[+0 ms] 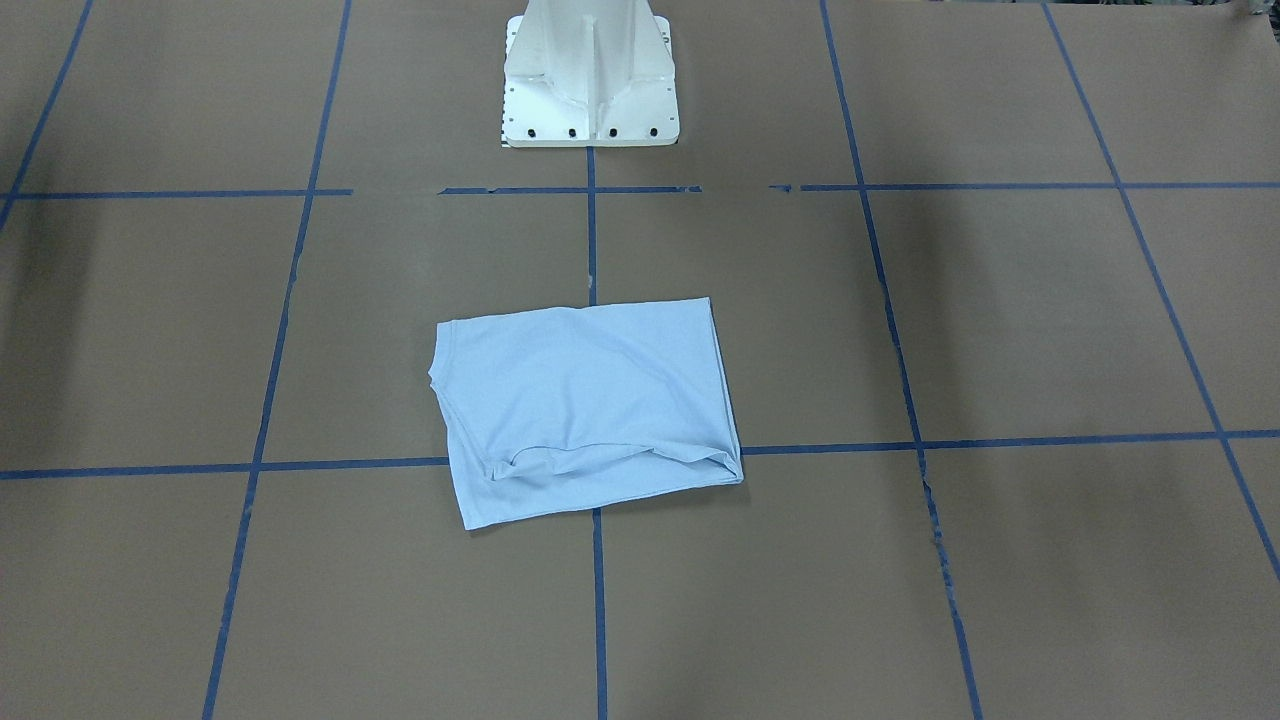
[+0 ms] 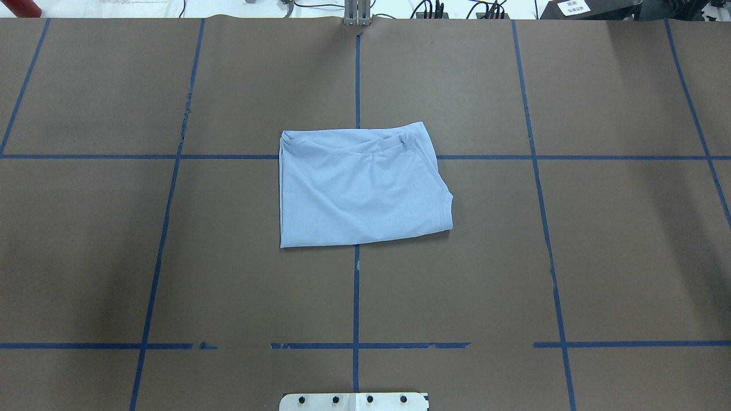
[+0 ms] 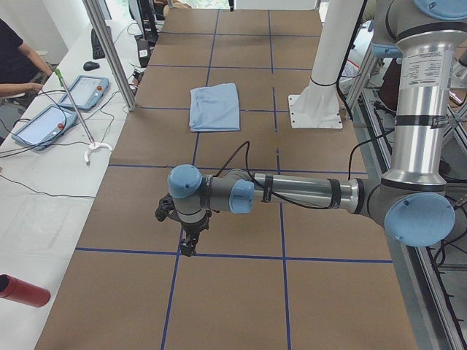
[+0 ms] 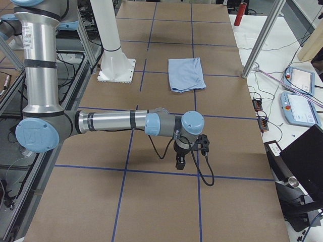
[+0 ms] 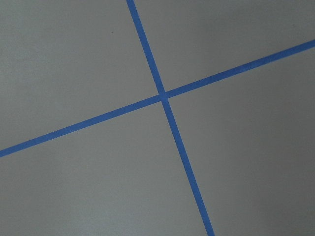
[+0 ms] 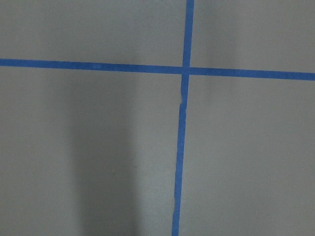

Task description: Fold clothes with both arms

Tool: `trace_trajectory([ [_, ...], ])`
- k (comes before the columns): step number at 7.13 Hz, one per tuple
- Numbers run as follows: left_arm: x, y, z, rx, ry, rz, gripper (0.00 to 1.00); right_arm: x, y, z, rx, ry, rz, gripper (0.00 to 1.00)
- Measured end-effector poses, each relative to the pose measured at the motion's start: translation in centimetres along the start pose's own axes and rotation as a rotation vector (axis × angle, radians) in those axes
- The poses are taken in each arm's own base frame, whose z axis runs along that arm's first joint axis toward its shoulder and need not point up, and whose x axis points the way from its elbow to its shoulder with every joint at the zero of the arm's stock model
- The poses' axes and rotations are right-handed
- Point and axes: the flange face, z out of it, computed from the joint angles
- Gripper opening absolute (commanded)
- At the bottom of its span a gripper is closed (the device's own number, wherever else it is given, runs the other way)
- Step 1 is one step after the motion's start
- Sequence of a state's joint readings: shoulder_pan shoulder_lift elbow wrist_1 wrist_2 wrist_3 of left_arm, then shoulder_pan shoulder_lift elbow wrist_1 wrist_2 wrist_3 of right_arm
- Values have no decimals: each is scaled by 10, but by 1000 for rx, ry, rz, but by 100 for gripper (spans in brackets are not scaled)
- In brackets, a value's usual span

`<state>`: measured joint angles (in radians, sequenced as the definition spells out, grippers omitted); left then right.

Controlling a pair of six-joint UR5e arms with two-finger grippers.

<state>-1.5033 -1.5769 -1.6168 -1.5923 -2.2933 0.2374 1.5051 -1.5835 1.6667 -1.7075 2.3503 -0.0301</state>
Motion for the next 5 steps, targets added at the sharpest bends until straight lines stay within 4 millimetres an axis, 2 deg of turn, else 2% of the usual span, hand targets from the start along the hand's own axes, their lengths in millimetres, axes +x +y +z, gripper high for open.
trace_trajectory([
  [2, -1, 1, 2, -3, 2, -17, 100, 1, -1, -2, 12, 1, 9, 100],
  [5, 1, -2, -1, 5, 2, -175, 100, -1, -4, -6, 22, 0, 51, 100],
])
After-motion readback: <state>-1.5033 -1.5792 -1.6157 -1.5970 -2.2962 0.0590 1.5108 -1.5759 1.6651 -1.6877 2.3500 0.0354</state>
